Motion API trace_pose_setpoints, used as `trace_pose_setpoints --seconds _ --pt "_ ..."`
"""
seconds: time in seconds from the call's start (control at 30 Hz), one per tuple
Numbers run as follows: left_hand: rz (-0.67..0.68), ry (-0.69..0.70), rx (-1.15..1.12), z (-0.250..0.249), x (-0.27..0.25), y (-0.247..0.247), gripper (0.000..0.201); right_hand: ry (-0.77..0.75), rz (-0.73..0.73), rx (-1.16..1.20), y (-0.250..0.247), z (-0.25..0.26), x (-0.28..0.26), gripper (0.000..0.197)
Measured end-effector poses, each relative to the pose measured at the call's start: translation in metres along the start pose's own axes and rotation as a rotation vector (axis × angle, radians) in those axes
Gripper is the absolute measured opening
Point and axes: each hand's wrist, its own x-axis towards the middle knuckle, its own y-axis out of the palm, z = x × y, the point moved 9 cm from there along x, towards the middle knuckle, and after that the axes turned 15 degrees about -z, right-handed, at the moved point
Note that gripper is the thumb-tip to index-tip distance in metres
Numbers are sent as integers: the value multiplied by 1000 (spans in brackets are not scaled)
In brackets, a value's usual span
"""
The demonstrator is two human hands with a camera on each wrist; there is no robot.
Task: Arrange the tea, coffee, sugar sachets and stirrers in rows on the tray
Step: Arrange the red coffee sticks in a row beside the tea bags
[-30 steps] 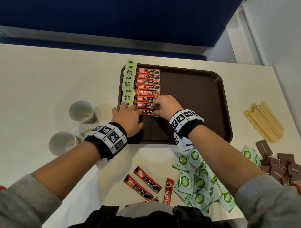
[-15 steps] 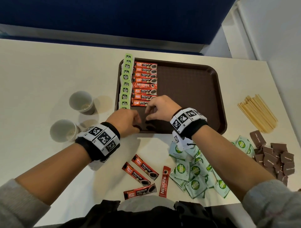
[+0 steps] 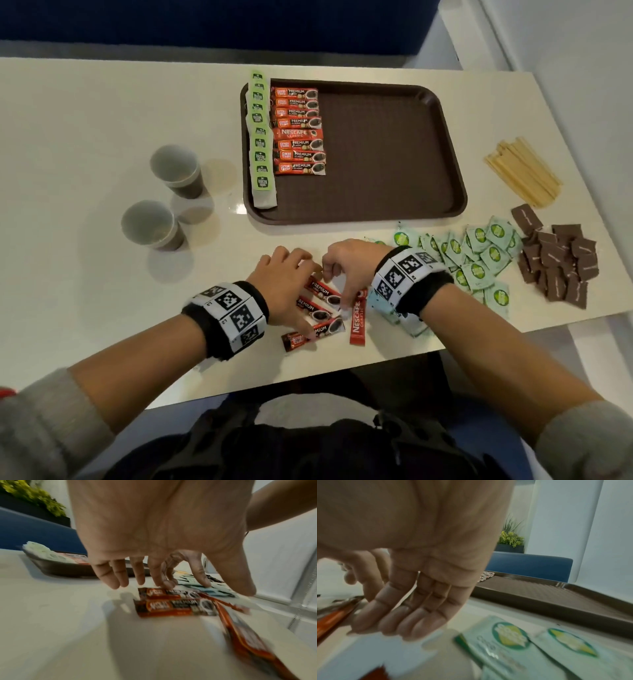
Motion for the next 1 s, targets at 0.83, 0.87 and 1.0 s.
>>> trace_pose_setpoints --seconds 0.83,0.87,1.0 --pt "-4 -20 -110 -3 14 17 31 -26 -222 15 -9 -22 -4 25" --pt "-17 -27 -87 0 15 16 29 -23 -212 28 -9 -23 -5 28" --pt "-73 -101 -111 9 16 11 28 -20 -173 39 -9 -25 -9 35"
